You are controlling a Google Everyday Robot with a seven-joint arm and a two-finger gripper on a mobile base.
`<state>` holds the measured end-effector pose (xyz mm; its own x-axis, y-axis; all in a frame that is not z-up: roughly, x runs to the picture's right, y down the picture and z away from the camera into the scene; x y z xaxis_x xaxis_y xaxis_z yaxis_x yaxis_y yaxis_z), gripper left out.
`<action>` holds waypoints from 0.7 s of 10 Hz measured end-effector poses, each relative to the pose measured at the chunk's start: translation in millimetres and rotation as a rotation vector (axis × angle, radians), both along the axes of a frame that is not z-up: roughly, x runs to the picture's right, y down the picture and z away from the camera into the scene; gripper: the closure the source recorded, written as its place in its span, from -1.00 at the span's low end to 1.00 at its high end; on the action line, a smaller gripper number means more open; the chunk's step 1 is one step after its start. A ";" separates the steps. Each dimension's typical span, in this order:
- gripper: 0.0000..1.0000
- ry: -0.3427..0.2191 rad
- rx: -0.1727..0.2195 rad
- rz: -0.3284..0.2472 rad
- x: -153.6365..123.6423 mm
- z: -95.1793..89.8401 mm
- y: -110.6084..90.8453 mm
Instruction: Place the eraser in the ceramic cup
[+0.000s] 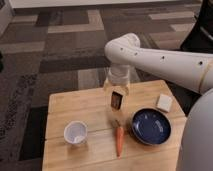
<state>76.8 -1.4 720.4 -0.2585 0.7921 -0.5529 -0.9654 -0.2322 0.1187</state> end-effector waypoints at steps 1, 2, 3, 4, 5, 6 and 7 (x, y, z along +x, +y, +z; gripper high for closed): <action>-0.30 0.009 -0.006 0.024 4.2 6.8 1.4; -0.30 0.020 -0.015 0.055 5.6 16.3 3.4; -0.30 0.024 -0.022 0.070 3.1 23.5 4.8; -0.30 0.024 -0.027 0.074 -0.9 27.7 5.8; -0.30 0.027 -0.036 0.082 -3.3 32.0 8.3; -0.30 0.035 -0.045 0.093 -3.8 35.8 11.4; -0.30 0.042 -0.054 0.101 -4.8 38.5 14.4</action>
